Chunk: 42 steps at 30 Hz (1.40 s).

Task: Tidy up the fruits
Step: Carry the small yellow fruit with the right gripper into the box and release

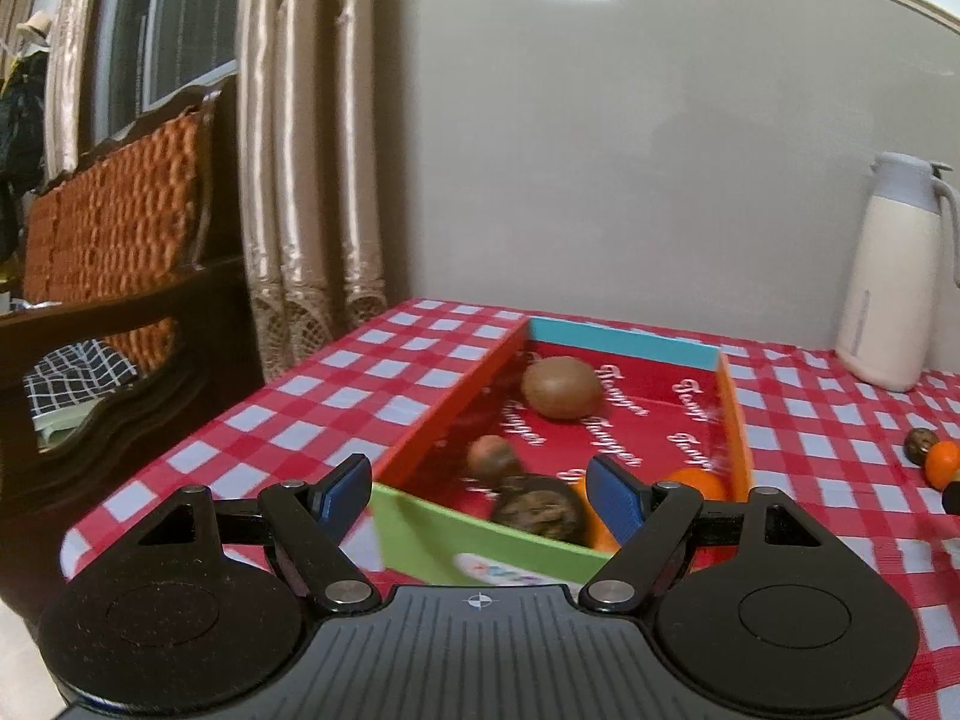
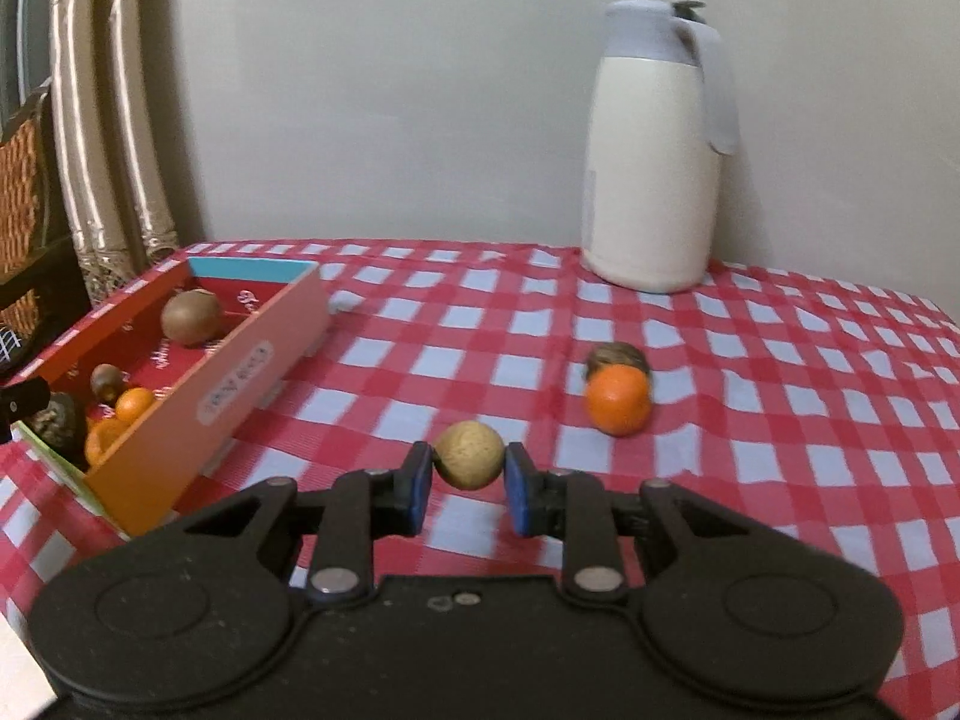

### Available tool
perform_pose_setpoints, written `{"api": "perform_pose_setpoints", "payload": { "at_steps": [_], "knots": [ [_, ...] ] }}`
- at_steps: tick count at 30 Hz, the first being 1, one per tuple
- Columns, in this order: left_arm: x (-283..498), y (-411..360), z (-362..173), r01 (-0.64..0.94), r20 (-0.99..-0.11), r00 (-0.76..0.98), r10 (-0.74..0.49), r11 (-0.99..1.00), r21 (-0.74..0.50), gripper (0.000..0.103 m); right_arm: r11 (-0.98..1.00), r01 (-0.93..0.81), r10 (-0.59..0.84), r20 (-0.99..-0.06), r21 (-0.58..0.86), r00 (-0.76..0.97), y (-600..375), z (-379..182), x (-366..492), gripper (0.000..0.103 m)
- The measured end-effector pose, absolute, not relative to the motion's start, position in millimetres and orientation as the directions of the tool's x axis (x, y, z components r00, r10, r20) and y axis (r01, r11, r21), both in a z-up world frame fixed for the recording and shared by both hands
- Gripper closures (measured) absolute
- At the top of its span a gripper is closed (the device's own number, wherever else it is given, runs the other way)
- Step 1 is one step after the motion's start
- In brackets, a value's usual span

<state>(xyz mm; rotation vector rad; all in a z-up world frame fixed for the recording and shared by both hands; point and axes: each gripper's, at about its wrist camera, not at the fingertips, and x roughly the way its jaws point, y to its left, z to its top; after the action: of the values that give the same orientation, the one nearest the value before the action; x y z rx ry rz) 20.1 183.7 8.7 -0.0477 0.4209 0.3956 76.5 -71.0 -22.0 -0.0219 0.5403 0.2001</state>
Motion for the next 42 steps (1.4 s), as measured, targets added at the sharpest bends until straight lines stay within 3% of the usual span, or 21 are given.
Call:
{"api": "perform_pose_setpoints", "payload": {
  "at_steps": [19,42],
  "knots": [
    [-0.3,231.9,7.0,-0.455,-0.404,0.807,0.430,0.890,0.037,0.025,0.920,-0.390,0.373,-0.424,0.051,0.825,30.6,-5.5,74.8,0.078],
    [-11.9,254.0,2.2,-0.478,-0.417,0.787,0.454,0.877,0.051,0.025,0.875,-0.484,0.445,-0.450,0.033,0.774,95.2,-20.3,73.1,0.078]
  ]
}}
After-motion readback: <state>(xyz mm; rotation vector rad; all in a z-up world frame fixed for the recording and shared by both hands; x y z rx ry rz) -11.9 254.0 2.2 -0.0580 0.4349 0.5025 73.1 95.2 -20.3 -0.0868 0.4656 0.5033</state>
